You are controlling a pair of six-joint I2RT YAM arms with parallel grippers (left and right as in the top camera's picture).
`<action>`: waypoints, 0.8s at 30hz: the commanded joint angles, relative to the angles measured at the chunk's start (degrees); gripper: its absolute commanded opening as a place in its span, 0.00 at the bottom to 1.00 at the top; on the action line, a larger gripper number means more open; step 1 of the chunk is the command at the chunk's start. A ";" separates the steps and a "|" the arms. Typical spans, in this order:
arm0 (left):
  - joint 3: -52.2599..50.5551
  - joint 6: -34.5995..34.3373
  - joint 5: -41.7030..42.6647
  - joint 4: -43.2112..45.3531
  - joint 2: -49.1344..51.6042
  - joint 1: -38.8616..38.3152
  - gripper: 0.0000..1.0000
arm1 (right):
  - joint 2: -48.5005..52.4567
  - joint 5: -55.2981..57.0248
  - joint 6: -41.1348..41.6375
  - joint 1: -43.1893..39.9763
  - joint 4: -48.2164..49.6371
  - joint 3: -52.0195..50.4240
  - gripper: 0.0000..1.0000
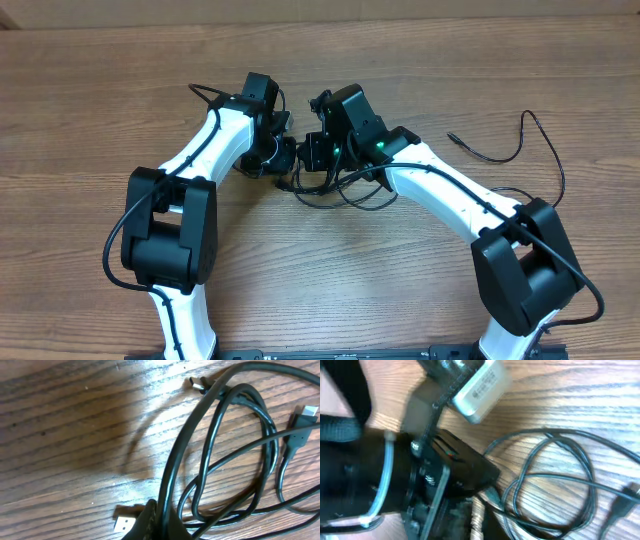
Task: Untangle cables
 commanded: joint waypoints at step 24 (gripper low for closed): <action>1.14 11.06 8.59 -1.36 0.15 -0.07 0.04 | 11.78 3.58 6.60 2.32 6.75 0.09 0.57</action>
